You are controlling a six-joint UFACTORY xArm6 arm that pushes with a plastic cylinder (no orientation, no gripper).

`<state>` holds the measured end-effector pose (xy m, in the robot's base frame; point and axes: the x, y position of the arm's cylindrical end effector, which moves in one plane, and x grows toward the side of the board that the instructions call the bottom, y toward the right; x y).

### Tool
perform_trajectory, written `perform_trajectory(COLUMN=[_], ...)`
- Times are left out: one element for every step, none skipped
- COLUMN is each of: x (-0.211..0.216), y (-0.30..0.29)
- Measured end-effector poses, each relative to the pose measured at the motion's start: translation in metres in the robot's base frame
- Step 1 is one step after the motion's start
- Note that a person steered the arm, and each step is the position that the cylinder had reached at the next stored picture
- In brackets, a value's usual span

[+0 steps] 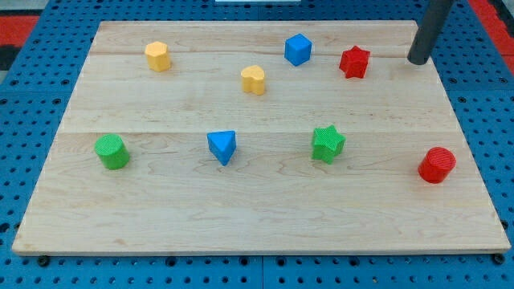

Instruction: Point your arm at the top of red circle

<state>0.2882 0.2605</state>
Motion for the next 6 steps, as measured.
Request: perform_trajectory(x=[-0.017,-0.003,0.035,0.079,0.137,0.171], y=[-0.001,0.000,0.000,0.001,-0.005,-0.046])
